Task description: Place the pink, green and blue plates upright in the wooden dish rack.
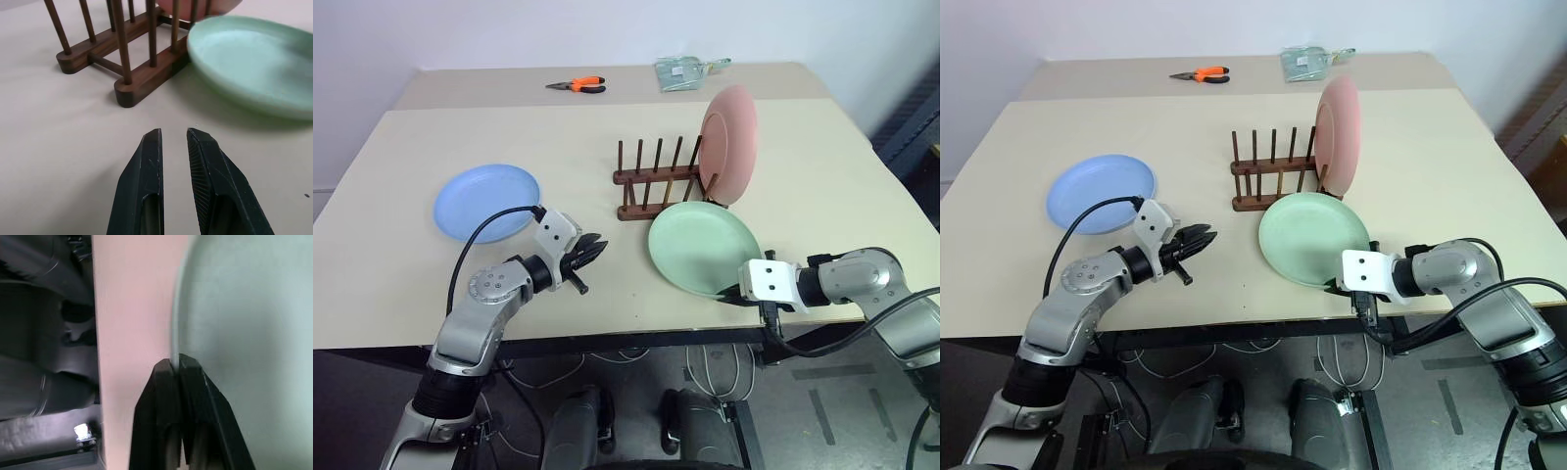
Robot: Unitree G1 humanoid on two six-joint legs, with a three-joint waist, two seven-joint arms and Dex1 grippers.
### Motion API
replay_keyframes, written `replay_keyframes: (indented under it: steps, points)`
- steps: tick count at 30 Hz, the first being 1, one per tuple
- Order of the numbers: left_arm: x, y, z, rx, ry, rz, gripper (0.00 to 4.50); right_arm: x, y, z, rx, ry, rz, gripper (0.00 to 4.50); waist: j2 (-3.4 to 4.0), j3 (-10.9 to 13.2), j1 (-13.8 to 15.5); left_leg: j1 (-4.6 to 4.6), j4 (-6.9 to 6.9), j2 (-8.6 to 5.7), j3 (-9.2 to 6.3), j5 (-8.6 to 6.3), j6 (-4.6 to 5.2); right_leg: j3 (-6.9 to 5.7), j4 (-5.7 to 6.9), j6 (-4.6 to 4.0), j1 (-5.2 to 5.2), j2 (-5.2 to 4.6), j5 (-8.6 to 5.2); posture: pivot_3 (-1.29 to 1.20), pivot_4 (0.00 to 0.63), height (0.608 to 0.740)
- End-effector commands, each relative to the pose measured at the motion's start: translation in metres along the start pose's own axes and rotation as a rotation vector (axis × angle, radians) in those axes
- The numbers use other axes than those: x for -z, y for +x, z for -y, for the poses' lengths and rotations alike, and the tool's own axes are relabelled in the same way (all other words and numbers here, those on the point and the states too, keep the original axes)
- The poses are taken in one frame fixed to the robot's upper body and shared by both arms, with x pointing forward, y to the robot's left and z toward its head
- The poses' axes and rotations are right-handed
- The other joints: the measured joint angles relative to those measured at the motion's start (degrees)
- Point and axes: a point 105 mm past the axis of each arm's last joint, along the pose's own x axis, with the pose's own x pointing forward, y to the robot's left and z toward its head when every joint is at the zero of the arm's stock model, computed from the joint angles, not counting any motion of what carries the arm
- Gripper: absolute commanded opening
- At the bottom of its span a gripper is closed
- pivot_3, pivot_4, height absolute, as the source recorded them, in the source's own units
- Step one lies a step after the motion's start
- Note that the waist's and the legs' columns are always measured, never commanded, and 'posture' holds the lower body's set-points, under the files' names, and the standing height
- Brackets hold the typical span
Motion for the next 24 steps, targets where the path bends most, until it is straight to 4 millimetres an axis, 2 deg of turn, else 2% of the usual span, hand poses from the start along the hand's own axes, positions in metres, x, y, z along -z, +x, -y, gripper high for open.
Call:
replay_keyframes:
  steps: [1, 5, 8, 11, 14, 16, 17, 20, 24]
  points:
    - [-0.010, -0.003, 0.001, 0.000, 0.014, 0.036, 0.79, -0.006, -0.010, -0.010, -0.045, -0.025, 0.025, 0.05, 0.00, 0.00, 0.00, 0.00, 0.00, -0.01, 0.00, 0.00, 0.01, 0.00, 0.00, 0.00, 0.00, 0.00, 0.00, 0.00, 0.150, 0.740]
    - [-0.011, -0.002, 0.000, 0.001, 0.014, 0.038, 0.79, -0.027, -0.032, -0.017, -0.097, -0.009, 0.080, 0.05, 0.01, 0.01, -0.08, 0.00, 0.00, 0.01, 0.00, 0.00, 0.00, 0.01, 0.01, 0.00, -0.01, 0.00, 0.00, 0.00, 0.150, 0.740]
    - [-0.010, -0.003, -0.003, -0.002, 0.015, 0.033, 0.79, -0.063, -0.061, -0.014, -0.111, 0.008, 0.208, 0.05, 0.01, 0.02, -0.11, 0.00, 0.00, 0.02, -0.02, -0.01, 0.00, 0.05, 0.02, 0.00, -0.02, -0.02, 0.00, 0.00, 0.150, 0.740]
    - [-0.007, -0.005, -0.008, -0.010, 0.015, 0.024, 0.79, -0.105, -0.089, 0.007, -0.042, 0.035, 0.401, 0.05, -0.02, 0.04, -0.40, 0.00, 0.00, 0.08, -0.04, -0.01, -0.01, 0.05, -0.01, -0.04, -0.04, -0.02, 0.02, 0.00, 0.150, 0.740]
    - [-0.006, -0.006, -0.014, -0.021, 0.018, 0.020, 0.79, -0.167, -0.127, 0.038, 0.049, 0.071, 0.807, 0.05, -0.06, 0.07, -0.75, 0.00, -0.03, 0.10, -0.04, -0.07, -0.13, 0.03, -0.02, -0.11, -0.10, -0.06, 0.02, 0.00, 0.150, 0.740]
    - [-0.007, -0.006, -0.016, -0.025, 0.020, 0.020, 0.79, -0.191, -0.140, 0.052, 0.086, 0.120, 0.978, 0.05, -0.09, 0.06, -0.65, -0.02, -0.05, 0.13, -0.03, -0.11, -0.23, -0.01, -0.06, -0.25, -0.13, -0.07, 0.02, 0.00, 0.150, 0.740]
    - [-0.007, -0.006, -0.016, -0.027, 0.021, 0.022, 0.79, -0.200, -0.145, 0.070, 0.150, 0.199, 1.074, 0.05, -0.12, 0.04, -0.63, -0.02, -0.06, 0.14, -0.04, -0.14, -0.25, -0.03, -0.07, -0.28, -0.13, -0.07, 0.01, 0.00, 0.150, 0.740]
    - [-0.008, -0.005, -0.015, -0.029, 0.020, 0.028, 0.79, -0.209, -0.143, 0.108, 0.269, 0.405, 1.176, 0.05, -0.11, 0.04, -0.51, -0.04, -0.06, 0.13, -0.02, -0.15, -0.27, -0.03, -0.08, -0.25, -0.14, -0.11, 0.02, 0.00, 0.150, 0.740]
    - [-0.008, -0.006, -0.009, -0.022, 0.014, 0.033, 0.79, -0.203, -0.124, 0.134, 0.285, 0.615, 1.178, 0.05, -0.10, 0.03, -0.23, -0.24, -0.05, 0.05, -0.01, -0.13, -0.23, -0.10, -0.07, -0.16, -0.28, -0.16, 0.08, 0.00, 0.150, 0.740]
